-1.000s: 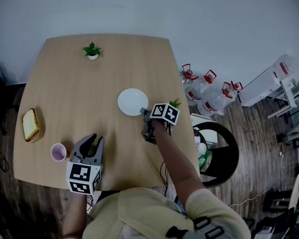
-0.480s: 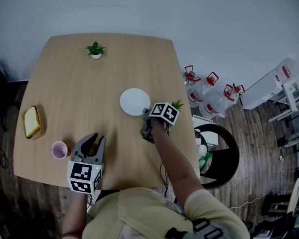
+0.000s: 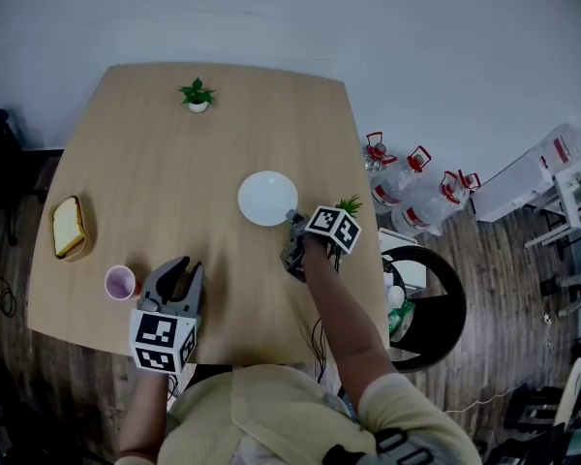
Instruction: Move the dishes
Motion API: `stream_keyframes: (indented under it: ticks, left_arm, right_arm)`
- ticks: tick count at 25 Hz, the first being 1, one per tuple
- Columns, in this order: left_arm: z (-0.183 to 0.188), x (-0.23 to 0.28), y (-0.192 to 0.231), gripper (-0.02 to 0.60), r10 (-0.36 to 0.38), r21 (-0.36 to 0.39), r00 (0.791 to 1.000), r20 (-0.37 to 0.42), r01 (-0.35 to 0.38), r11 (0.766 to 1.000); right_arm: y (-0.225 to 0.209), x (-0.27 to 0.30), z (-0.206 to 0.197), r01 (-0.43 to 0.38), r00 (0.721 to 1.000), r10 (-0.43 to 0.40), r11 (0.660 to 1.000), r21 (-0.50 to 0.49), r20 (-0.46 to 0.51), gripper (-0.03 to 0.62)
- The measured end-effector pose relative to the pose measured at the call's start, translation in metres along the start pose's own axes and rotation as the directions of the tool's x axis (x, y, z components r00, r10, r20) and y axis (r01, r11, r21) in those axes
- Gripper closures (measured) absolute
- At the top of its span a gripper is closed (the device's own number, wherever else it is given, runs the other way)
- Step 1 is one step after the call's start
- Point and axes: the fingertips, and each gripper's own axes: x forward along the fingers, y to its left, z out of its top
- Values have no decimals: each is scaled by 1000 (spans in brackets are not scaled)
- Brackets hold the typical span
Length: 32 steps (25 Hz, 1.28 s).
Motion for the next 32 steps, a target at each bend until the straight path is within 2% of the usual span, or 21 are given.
stream_keyframes:
  ticks: [6,14,22,32]
  left_arm:
    - [2,-4,7,492,24,-16,1000,14,-23,1000]
    - [7,-10,18,492,51,-23,998,41,-50,998]
    - [7,-14,16,492,57,-24,997,45,-56,998]
    - [0,-20,14,492,58,-37,998,31,-57,998]
  right_arm:
    - [25,-15,6,-129,990,129,992,7,58,565]
    - [59,-33,9,-283,957,282,959,-8,65,568]
    - [72,-55,-1,-367,930,369,928,-60,13,568]
    - [83,-99,-38,-472,881,459,873,-126,-117,568]
